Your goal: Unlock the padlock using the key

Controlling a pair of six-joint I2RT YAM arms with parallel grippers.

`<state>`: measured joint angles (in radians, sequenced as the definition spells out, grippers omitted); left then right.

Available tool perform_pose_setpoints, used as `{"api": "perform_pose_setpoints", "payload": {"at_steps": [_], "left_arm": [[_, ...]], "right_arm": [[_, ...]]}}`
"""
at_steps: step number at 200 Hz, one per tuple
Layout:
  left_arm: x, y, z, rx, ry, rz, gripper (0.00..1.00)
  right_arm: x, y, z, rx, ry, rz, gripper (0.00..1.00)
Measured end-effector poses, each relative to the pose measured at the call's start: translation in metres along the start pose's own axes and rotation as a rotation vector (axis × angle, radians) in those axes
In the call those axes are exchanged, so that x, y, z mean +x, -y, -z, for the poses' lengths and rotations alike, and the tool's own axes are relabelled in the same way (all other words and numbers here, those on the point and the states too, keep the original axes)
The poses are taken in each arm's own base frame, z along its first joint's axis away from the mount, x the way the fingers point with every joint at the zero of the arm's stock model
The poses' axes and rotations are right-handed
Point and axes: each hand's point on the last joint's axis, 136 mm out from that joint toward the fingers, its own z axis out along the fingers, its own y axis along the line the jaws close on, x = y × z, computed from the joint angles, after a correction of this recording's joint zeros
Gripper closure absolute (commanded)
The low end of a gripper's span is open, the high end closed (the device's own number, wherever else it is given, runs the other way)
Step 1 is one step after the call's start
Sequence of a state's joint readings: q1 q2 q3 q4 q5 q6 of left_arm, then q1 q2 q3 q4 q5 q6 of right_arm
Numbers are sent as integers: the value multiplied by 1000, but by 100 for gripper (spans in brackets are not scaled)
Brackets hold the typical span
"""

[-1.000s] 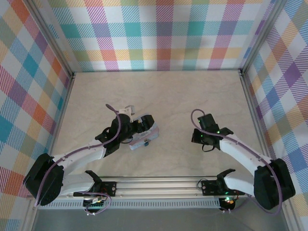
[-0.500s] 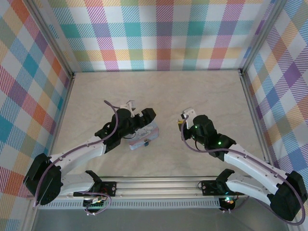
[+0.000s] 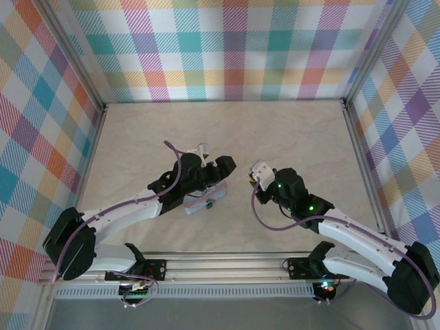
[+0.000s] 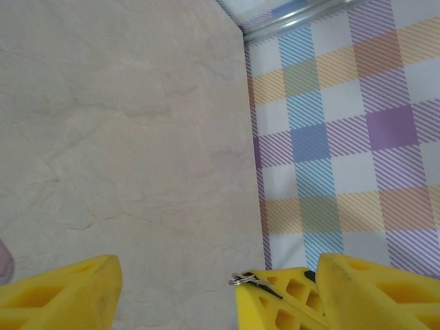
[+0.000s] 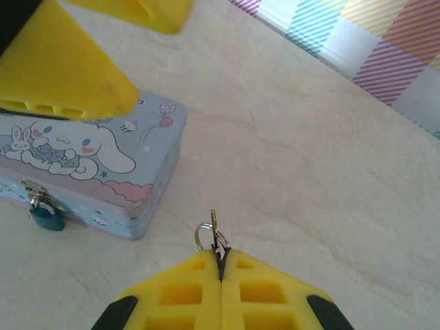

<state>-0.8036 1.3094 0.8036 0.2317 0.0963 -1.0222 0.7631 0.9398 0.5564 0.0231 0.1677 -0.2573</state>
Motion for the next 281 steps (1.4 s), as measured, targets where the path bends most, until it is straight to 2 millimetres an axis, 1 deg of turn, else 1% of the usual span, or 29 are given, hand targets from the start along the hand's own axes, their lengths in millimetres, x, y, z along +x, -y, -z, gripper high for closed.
{"api": "perform_pose_setpoints", "payload": {"at_steps": [32, 72, 86, 117, 152, 211, 255, 281], "left_arm": [[11, 7, -14, 4, -35, 8, 39], [24, 1, -31, -27, -75, 42, 50], [27, -1, -34, -34, -84, 47, 52], [37, 1, -44, -40, -107, 59, 56], [47, -1, -52, -53, -131, 61, 60], [47, 7, -59, -40, -132, 60, 69], [47, 6, -59, -45, -126, 58, 77], [47, 2, -59, -65, -122, 54, 83]], "right_arm": [[4, -3, -4, 11, -20, 48, 100], [9, -4, -7, 35, -46, 100, 100], [8, -3, -7, 45, -47, 109, 100], [9, -2, -7, 65, -56, 135, 100], [10, 3, -7, 94, -63, 140, 100], [12, 9, -6, 133, -75, 150, 100], [12, 10, -6, 138, -80, 165, 100], [15, 9, -8, 138, -90, 173, 100]]}}
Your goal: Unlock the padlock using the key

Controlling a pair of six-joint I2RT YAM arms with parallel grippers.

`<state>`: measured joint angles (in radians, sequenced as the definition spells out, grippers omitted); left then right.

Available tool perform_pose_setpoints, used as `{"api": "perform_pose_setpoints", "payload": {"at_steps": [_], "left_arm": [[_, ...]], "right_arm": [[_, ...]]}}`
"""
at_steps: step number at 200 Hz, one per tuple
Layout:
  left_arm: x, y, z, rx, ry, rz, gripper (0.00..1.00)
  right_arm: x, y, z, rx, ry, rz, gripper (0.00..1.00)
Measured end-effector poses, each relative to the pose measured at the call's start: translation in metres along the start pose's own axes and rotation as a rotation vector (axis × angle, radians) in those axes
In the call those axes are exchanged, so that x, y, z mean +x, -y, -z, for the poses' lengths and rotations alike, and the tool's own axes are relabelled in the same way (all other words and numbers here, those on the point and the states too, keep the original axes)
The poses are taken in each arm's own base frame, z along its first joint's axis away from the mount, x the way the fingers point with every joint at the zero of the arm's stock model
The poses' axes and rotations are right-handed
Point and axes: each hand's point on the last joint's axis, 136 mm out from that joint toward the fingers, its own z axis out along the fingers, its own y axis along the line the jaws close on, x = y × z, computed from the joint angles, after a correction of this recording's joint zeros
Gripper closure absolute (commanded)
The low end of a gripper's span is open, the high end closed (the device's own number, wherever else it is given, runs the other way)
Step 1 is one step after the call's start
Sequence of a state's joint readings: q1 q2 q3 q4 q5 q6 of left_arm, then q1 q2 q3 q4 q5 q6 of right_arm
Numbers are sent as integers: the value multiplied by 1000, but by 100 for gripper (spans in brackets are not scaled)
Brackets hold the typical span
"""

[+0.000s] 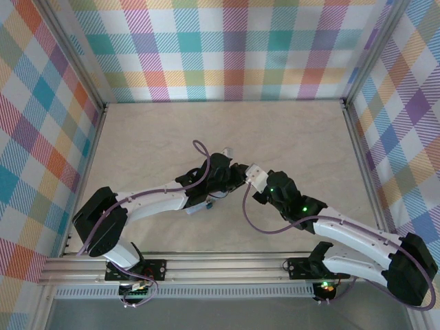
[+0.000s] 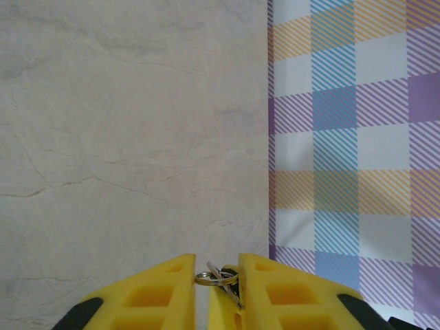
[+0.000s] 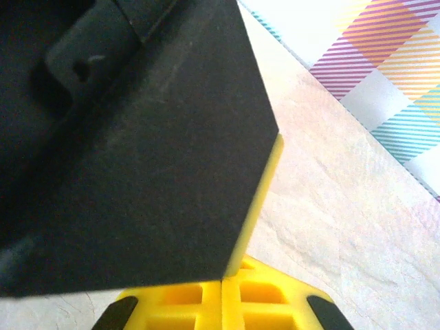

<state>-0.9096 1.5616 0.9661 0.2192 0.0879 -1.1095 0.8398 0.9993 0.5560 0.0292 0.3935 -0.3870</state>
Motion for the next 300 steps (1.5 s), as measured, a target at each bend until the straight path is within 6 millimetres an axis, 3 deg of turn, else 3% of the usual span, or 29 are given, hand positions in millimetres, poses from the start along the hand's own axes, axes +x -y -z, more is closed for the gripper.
{"api": "perform_pose_setpoints", "payload": {"at_steps": [41, 65, 81, 152, 204, 226, 258, 300], "left_arm": [[0, -5, 0, -23, 3, -7, 91], [-2, -7, 0, -32, 12, -16, 100], [-1, -8, 1, -36, 10, -22, 100], [-5, -7, 8, -52, 35, -92, 100], [-17, 1, 41, -77, 63, -296, 100], [-23, 0, 57, -101, 64, -393, 100], [-26, -1, 77, -127, 32, -543, 100], [-10, 9, 88, -89, -85, -720, 100]], "right_arm": [[3, -3, -2, -3, -13, 24, 100], [4, -8, -2, -14, -18, 37, 100], [3, -9, -2, -15, -17, 41, 100], [0, -11, 1, -26, -2, 27, 72], [-13, -14, 20, -88, 63, -42, 48], [-19, -12, 28, -116, 99, -89, 43], [-25, 9, 41, -132, 177, -236, 34], [-18, 32, 48, -203, 275, -488, 24]]}}
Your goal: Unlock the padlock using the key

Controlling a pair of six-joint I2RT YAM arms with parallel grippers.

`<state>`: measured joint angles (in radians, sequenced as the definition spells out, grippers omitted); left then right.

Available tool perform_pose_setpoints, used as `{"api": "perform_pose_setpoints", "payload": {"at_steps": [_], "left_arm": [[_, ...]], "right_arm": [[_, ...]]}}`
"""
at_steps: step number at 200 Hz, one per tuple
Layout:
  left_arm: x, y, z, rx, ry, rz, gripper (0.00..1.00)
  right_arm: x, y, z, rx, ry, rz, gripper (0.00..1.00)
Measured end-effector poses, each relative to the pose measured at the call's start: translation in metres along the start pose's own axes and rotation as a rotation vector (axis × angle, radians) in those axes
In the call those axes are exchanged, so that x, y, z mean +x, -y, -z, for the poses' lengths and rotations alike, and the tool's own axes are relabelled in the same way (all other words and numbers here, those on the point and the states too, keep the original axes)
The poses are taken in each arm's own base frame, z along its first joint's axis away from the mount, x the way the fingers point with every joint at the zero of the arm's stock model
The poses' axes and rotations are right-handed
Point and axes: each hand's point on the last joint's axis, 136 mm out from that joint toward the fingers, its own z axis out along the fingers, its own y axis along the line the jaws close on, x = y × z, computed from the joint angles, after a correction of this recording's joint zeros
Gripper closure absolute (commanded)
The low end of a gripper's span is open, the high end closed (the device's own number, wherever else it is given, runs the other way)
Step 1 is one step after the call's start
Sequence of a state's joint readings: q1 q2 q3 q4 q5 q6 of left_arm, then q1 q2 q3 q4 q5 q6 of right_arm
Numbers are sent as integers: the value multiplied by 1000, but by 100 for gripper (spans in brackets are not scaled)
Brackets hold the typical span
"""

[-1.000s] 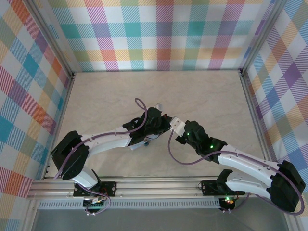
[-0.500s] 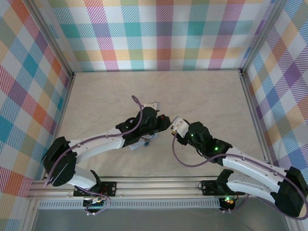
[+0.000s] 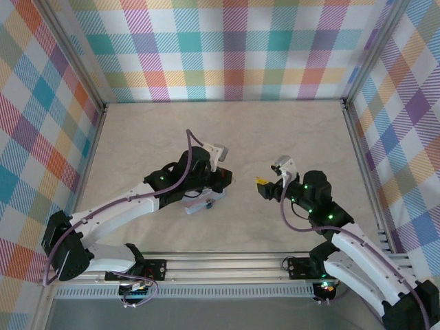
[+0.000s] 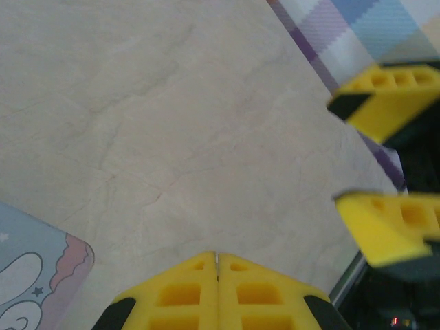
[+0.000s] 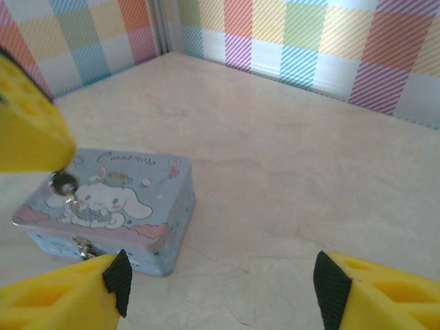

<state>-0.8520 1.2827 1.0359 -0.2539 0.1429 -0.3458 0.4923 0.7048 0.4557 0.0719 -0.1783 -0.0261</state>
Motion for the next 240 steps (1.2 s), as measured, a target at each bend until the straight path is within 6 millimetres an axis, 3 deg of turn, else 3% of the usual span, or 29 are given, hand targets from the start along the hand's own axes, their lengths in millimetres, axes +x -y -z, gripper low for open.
{"api": "perform_pose_setpoints", "payload": {"at_steps": [41, 101, 240], "left_arm": [[-1, 14, 8, 90, -46, -125, 100], [-23, 16, 25, 211, -40, -215, 100], [-12, 45, 37, 458, -133, -330, 100]], "right_arm": [[-5, 2, 5, -106, 54, -189, 14], [-5, -7, 11, -231, 90, -354, 0], [-19, -42, 11, -545, 128, -380, 0]]}}
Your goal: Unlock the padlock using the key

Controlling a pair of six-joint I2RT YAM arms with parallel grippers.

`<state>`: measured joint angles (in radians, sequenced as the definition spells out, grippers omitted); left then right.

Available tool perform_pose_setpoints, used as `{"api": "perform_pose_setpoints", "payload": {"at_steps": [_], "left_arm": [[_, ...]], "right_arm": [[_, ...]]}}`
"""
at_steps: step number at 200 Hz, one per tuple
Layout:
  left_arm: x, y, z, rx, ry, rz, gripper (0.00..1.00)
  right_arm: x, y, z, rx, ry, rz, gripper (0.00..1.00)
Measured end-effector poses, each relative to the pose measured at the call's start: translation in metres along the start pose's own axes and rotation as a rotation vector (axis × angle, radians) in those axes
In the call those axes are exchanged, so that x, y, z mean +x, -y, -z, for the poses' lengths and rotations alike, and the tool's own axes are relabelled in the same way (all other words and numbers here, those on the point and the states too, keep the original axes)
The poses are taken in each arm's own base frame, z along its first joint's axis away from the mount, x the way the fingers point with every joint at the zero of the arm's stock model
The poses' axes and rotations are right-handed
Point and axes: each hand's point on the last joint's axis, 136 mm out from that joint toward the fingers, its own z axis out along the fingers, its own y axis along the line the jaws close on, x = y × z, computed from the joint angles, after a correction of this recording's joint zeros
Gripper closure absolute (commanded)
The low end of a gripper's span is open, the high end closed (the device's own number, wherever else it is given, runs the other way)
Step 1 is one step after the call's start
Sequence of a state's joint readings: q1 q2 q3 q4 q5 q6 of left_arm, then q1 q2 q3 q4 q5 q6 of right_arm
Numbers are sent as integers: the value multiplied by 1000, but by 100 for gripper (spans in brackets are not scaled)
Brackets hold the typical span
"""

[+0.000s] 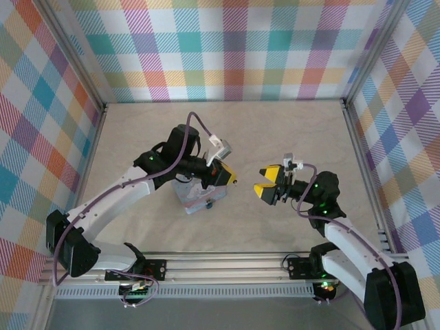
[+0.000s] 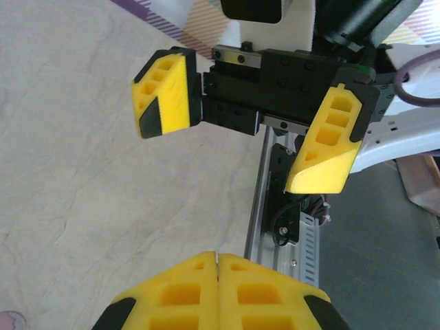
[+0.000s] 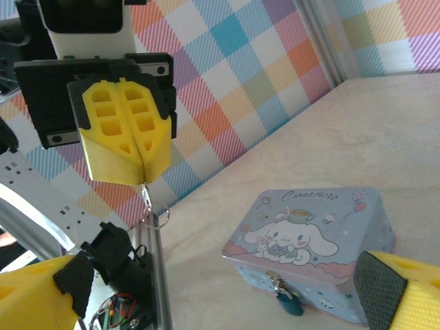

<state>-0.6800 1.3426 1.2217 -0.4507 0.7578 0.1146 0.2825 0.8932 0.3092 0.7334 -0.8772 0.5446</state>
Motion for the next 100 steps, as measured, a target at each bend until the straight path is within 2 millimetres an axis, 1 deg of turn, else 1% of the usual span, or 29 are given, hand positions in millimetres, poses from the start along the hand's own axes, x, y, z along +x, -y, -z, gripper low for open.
{"api": "perform_pose_setpoints", "payload": {"at_steps": [19, 46, 66, 100], "left_arm": [[2, 1, -2, 20, -7, 1, 100], [3, 3, -4, 43, -11, 3, 100], [3, 3, -4, 50, -13, 5, 100], [4, 4, -5, 60, -16, 8, 100]], "right_arm": [[2, 0, -2, -26, -15, -12, 1], [-1, -3, -7, -72, -36, -22, 12], [-3, -6, -10, -105, -52, -29, 17], [4, -13, -18, -156, -90, -50, 22]]}}
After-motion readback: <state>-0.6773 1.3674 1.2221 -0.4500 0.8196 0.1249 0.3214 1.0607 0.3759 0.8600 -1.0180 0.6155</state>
